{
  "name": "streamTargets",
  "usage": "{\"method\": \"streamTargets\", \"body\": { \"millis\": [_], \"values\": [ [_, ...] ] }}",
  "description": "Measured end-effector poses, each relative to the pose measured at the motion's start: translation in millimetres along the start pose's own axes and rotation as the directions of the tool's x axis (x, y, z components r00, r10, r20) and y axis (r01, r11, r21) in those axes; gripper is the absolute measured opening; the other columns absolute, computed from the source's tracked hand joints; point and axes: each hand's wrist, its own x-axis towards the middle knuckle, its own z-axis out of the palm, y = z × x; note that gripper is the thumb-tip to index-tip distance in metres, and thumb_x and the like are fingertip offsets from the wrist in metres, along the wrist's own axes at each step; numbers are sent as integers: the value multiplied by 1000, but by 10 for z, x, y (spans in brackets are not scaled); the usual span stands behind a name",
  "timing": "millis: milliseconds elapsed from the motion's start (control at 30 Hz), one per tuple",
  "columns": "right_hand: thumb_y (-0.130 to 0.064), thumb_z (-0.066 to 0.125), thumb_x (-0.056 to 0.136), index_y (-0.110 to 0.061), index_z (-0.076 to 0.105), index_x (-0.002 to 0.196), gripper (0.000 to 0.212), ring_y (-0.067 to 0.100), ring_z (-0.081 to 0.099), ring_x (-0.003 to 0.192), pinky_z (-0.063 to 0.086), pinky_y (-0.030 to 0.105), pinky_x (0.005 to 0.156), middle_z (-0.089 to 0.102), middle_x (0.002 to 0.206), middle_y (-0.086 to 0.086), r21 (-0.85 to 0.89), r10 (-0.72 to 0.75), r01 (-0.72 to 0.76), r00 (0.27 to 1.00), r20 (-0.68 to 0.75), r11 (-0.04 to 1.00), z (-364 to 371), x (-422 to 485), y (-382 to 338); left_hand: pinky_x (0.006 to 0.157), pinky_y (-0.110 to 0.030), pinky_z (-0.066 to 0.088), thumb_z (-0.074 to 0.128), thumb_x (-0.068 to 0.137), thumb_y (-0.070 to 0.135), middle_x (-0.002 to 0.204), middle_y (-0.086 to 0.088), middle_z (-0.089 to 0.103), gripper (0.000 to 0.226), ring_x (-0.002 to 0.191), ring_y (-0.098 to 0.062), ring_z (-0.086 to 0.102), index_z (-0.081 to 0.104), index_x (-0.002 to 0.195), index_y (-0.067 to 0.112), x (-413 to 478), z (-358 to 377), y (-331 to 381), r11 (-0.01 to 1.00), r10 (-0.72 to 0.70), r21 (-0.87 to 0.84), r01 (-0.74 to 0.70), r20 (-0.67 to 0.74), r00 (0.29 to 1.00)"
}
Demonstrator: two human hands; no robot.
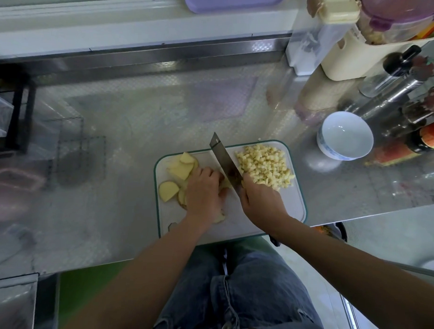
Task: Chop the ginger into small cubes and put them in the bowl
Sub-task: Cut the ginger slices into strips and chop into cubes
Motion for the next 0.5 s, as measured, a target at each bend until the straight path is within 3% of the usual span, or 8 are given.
{"method": "streamTargets", "body": {
  "millis": [100,300,500],
  "values": [
    [-27,38,100,-14,44,114,20,24,45,54,36,33,57,40,62,-4,-27,9,-9,1000,0,1000,42,8,-28,75,-34,42,73,76,25,94,-6,62,22,93,-24,52,66,93,14,11,3,-7,1000,9,6,-9,1,1000],
    [-26,38,100,-17,40,95,10,22,42,53,21,27,47,37,60,-5,31,87,-85,994,-61,996,-69,74,96,76,-32,41,74,77,29,95,-5,62,23,94,-23,52,67,95,15,46,14,53,1000,27,7,-27,8,1000],
    [-25,39,99,-17,43,92,12,14,39,50,23,28,46,41,60,-4,60,61,-58,996,-60,997,-216,17,151,78,-34,43,73,77,28,96,-5,63,24,94,-24,52,67,96,14,93,36,175,997,72,5,-72,-3,997]
  ]
}}
